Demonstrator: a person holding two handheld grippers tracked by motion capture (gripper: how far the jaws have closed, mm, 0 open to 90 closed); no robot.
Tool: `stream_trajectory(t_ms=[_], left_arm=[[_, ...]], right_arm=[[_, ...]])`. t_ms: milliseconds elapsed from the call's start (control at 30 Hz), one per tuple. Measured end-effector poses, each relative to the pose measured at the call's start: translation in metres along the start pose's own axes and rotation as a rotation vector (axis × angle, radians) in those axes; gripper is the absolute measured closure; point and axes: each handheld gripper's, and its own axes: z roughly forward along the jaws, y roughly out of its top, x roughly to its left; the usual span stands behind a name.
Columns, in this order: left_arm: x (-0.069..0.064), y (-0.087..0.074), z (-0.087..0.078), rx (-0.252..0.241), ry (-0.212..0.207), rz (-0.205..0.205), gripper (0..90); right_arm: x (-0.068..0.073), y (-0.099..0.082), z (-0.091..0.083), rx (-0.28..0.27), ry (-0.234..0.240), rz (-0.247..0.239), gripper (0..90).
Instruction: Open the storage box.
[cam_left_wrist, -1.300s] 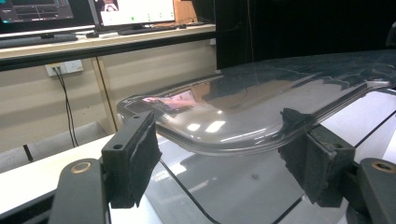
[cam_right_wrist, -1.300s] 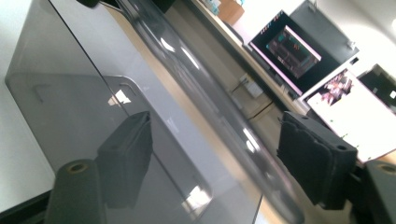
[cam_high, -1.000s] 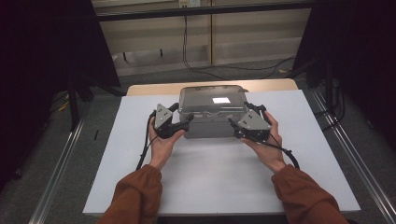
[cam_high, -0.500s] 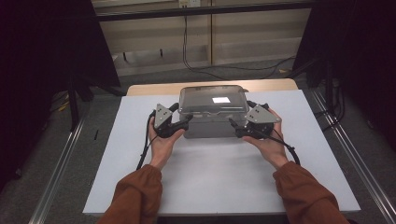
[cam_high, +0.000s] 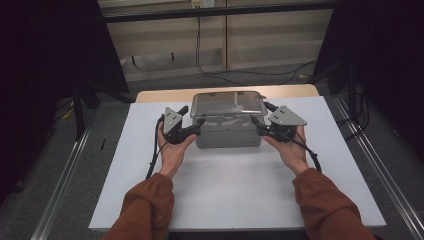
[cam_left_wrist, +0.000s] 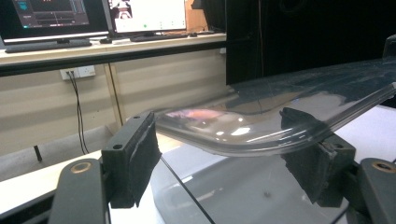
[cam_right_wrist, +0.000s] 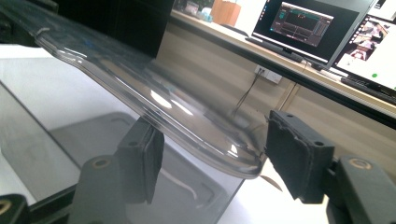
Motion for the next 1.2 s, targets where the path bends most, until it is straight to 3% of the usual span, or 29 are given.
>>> stream_trajectory(t_ms=[100, 167, 433, 533, 733, 1000, 1200], left_arm=[[0.002, 0.004, 0.001, -0.007, 0.004, 0.007, 28.8], [0.003, 0.006, 0.001, -0.003, 0.001, 0.035, 29.2], [0.006, 0.007, 0.005, 0.010, 0.027, 0.016, 25.2], [0.006, 0.009, 0.006, 0.005, 0.018, 0.009, 25.8], [0.009, 0.013, 0.009, 0.006, -0.001, 0.039, 28.4], [0.013, 0.016, 0.015, 0.001, -0.017, 0.048, 33.4], [0.014, 0.019, 0.019, -0.005, -0.015, 0.050, 36.0]], right_arm=[[-0.002, 0.002, 0.001, -0.011, 0.006, 0.002, 41.1], [-0.002, 0.003, 0.001, -0.017, 0.009, 0.007, 41.6], [-0.007, 0.005, 0.006, -0.041, 0.009, 0.032, 44.3], [-0.009, 0.005, 0.008, -0.046, 0.010, 0.043, 45.2], [-0.014, 0.007, 0.009, -0.055, 0.004, 0.054, 46.3], [-0.023, 0.006, 0.012, -0.062, 0.017, 0.111, 46.4], [-0.024, 0.007, 0.013, -0.072, 0.019, 0.110, 48.0]])
